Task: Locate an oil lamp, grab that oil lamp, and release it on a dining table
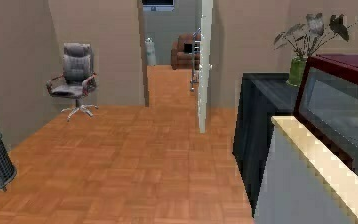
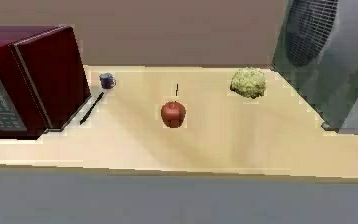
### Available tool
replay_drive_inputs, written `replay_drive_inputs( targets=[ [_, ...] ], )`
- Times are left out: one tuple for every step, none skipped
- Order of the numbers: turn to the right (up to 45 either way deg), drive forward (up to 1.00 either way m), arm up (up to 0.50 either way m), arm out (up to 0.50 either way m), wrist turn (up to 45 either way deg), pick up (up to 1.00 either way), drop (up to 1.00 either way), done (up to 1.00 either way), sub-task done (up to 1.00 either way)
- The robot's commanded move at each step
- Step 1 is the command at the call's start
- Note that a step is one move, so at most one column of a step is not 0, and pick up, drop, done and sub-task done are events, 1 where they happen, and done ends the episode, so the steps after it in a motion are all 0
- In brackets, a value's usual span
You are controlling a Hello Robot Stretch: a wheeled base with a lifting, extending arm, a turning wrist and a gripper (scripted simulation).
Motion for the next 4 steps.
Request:
replay_drive_inputs(
  targets=[
    [0.0, 0.75, 0.0, 0.0, 0.0, 0.0, 0.0, 0.0, 0.0],
    [-3.0, 0.0, 0.0, 0.0, 0.0, 0.0, 0.0, 0.0, 0.0],
    [0.0, 1.0, 0.0, 0.0, 0.0, 0.0, 0.0, 0.0, 0.0],
    [-3.0, 0.0, 0.0, 0.0, 0.0, 0.0, 0.0, 0.0, 0.0]
  ],
)
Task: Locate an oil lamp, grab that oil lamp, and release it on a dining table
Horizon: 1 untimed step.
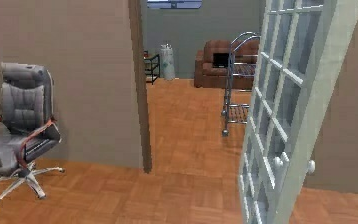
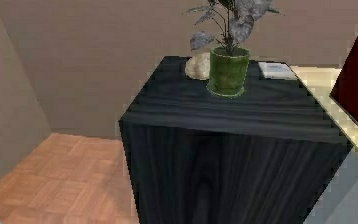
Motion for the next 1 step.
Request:
replay_drive_inputs(
  targets=[
    [0.0, 0.6, 0.0, 0.0, 0.0, 0.0, 0.0, 0.0, 0.0]
  ],
)
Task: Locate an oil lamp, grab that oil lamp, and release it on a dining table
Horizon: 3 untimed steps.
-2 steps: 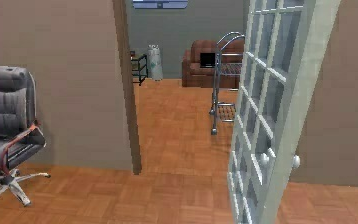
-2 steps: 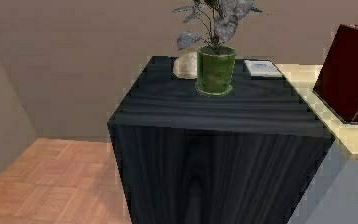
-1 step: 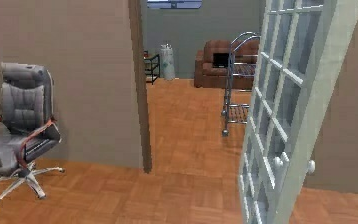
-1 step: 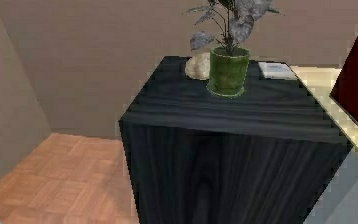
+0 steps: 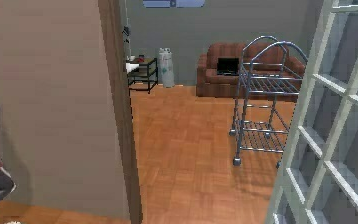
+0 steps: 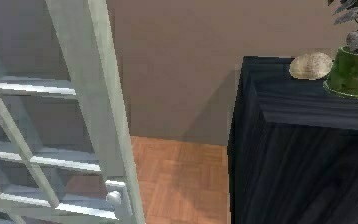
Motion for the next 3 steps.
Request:
replay_drive_inputs(
  targets=[
    [6.0, 0.0, 0.0, 0.0, 0.0, 0.0, 0.0, 0.0, 0.0],
    [0.0, 1.0, 0.0, 0.0, 0.0, 0.0, 0.0, 0.0, 0.0],
    [0.0, 0.15, 0.0, 0.0, 0.0, 0.0, 0.0, 0.0, 0.0]
  ],
)
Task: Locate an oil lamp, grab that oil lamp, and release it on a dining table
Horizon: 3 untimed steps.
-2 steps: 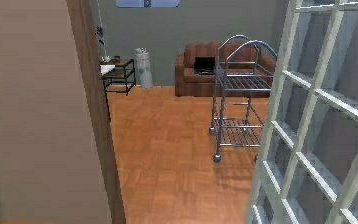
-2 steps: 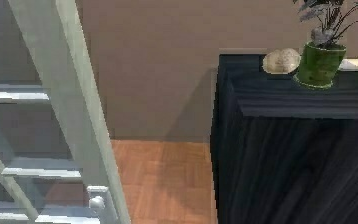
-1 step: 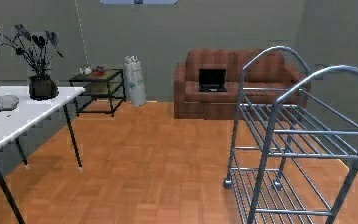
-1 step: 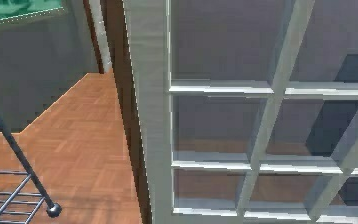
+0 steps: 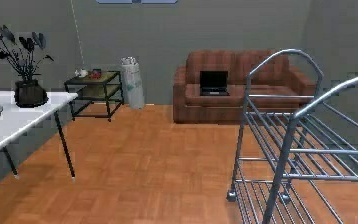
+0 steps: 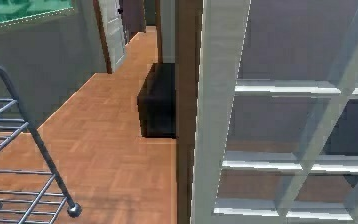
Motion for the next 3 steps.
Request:
replay_drive_inputs(
  targets=[
    [45.0, 0.0, 0.0, 0.0, 0.0, 0.0, 0.0, 0.0, 0.0],
    [9.0, 0.0, 0.0, 0.0, 0.0, 0.0, 0.0, 0.0, 0.0],
    [0.0, 0.55, 0.0, 0.0, 0.0, 0.0, 0.0, 0.0, 0.0]
  ],
)
